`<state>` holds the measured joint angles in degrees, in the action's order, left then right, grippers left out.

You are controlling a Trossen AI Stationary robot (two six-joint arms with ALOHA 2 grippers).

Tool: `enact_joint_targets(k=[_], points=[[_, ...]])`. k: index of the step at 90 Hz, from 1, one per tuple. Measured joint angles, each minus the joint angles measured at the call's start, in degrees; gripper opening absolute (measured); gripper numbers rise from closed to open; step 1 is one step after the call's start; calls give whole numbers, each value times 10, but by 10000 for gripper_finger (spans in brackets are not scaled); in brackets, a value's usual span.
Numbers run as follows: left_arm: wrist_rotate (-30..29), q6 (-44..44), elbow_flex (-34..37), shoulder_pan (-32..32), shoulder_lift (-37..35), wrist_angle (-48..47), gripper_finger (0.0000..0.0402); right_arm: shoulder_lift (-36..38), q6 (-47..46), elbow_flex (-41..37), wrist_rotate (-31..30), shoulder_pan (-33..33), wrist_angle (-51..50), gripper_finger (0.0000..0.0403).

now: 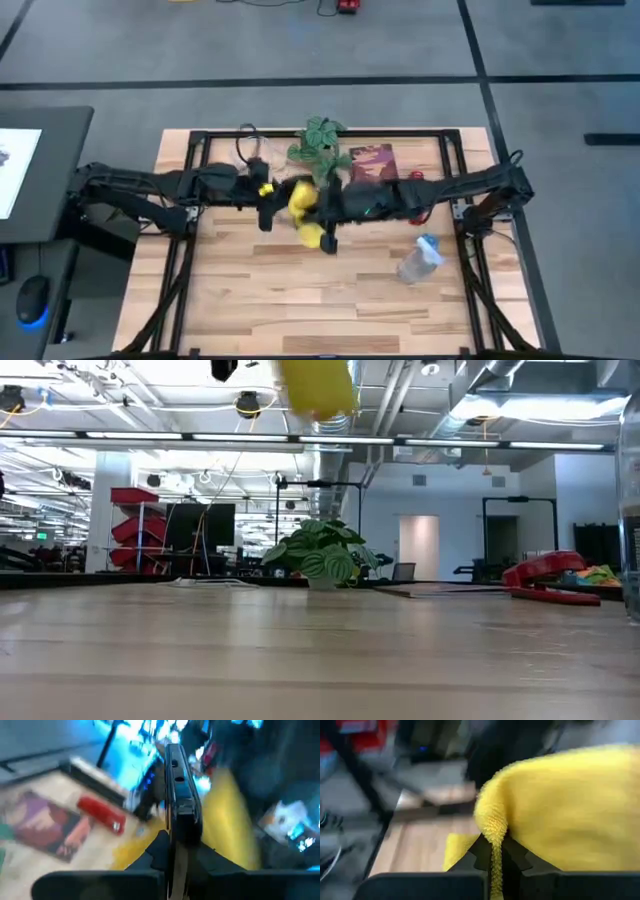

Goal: Apply microfiber cloth
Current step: Wipe the front of the cellphone with the yellow microfiber cloth

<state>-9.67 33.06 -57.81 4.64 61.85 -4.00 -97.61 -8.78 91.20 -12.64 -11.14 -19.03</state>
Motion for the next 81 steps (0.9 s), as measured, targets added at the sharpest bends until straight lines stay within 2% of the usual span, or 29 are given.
enact_joint_targets(k=[22,48,63,81], points=[[6,-3,2,1,-1,2,10,9,-14,3,-21,-9,-7,0],[15,-21,2,6,-1,38,11,-18,-52,5,-20,16,116,0],[10,-24,3,10,0,25,11,-17,-70,3,-23,30,110,0],[25,-28,4,16,-5,14,11,18,-69,4,-40,31,4,0]])
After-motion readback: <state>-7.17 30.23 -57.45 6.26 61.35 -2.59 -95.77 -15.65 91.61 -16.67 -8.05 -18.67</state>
